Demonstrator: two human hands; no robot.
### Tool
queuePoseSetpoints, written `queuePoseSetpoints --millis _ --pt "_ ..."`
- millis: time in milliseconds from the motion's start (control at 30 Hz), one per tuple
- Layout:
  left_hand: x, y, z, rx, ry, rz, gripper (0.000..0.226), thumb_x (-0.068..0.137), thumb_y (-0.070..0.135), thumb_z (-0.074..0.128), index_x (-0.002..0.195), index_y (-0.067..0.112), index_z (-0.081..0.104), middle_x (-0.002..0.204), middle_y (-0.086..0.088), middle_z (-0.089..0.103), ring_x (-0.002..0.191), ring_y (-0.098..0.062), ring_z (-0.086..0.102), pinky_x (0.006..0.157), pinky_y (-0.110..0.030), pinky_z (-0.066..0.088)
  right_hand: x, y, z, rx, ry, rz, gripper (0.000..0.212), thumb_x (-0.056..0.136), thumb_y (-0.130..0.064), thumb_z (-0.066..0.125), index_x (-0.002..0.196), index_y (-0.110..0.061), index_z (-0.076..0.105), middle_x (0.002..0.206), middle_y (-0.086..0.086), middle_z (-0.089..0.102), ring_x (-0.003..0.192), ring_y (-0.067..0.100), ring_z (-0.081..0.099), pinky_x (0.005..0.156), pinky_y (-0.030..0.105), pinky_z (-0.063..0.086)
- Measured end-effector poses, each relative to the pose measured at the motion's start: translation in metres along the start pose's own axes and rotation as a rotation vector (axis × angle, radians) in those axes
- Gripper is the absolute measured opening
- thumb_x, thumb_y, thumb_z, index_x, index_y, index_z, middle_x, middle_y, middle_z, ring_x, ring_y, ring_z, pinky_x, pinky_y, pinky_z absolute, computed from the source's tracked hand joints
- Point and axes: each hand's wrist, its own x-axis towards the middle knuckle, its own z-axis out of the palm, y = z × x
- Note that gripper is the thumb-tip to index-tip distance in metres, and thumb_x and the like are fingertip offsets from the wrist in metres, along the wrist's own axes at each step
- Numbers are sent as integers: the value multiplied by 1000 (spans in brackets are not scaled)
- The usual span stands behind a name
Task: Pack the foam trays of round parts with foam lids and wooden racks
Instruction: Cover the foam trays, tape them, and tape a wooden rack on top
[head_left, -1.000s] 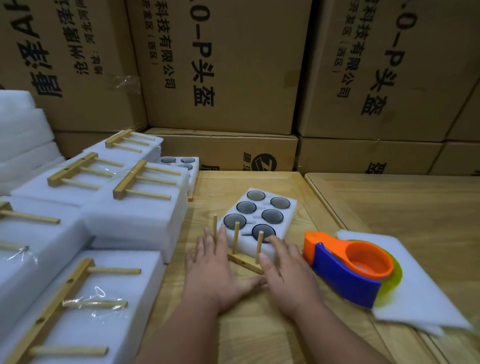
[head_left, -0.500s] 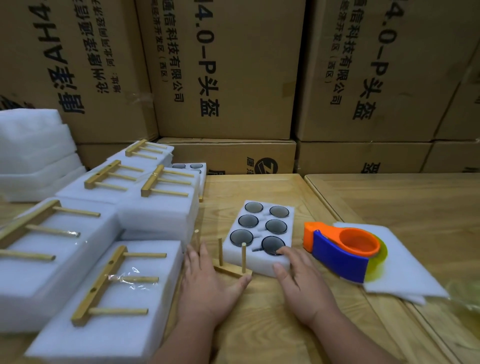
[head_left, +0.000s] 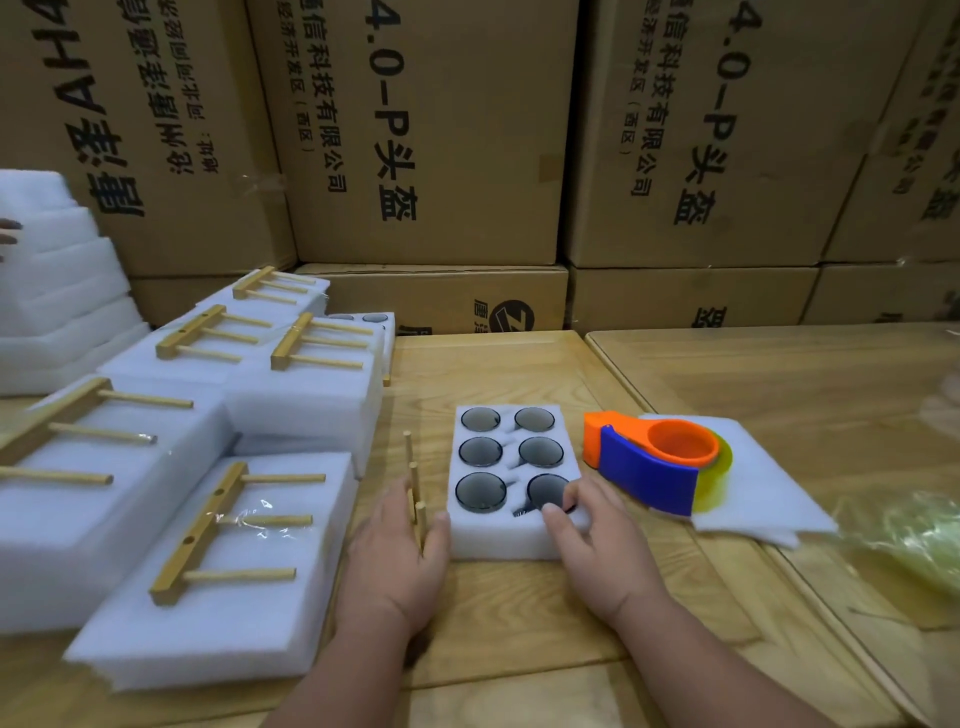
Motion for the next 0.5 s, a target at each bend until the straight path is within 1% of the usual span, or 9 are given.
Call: queuePoseSetpoints --millis 67,133,200,267,300,367,400,433,500 --pt "0 0 0 -65 48 -27 61 98 34 54 155 28 30 153 -2 48 139 -25 46 113 -40 37 2 0 1 17 25 2 20 79 -57 50 80 -37 45 91 -12 52 88 3 51 70 25 39" --pt "-3 0 1 -103 76 3 69 100 32 55 157 34 18 160 1 37 144 -22 40 117 -43 35 2 0 1 42 46 -2 21 79 -53 51 78 -32 46 90 -11 53 87 5 51 72 29 41" --pt "-10 3 1 -105 101 170 75 99 23 60 157 35 14 164 -2 29 150 -18 32 121 -42 30 2 0 1 46 50 -15 19 82 -47 53 78 -29 48 90 -9 54 89 9 51 74 32 41" --pt "-18 7 0 -71 172 408 78 94 11 65 155 26 19 165 -11 26 152 -20 27 123 -31 24 2 1 1 47 39 -19 16 87 -42 52 80 -27 51 92 -9 55 90 10 52 74 32 39" --pt "-21 8 -1 -50 220 496 78 90 10 66 153 22 22 163 -16 27 152 -25 27 123 -32 24 3 2 2 43 35 -19 14 91 -39 52 82 -28 54 94 -10 55 91 10 52 75 31 38" --pt "-28 11 -2 0 276 630 77 84 13 65 150 19 26 159 -19 32 150 -36 31 121 -46 28 4 5 2 30 25 -20 14 99 -30 53 86 -29 56 97 -8 56 93 11 52 78 30 38" --pt "-33 14 -2 16 256 711 75 83 16 63 149 20 28 158 -18 34 149 -39 32 120 -51 30 5 5 3 23 21 -19 16 102 -26 53 86 -29 56 97 -8 56 93 12 51 79 30 37" --pt "-38 18 0 23 194 800 74 81 19 63 148 20 31 157 -15 36 148 -39 33 119 -53 30 6 5 3 16 17 -22 18 103 -24 52 86 -30 55 96 -7 55 93 13 51 79 30 37" --pt "-47 25 6 53 35 941 71 79 20 65 145 20 40 156 -10 40 149 -36 34 119 -54 32 5 3 4 12 15 -36 19 102 -28 48 83 -31 53 93 -7 54 92 15 51 79 31 37"
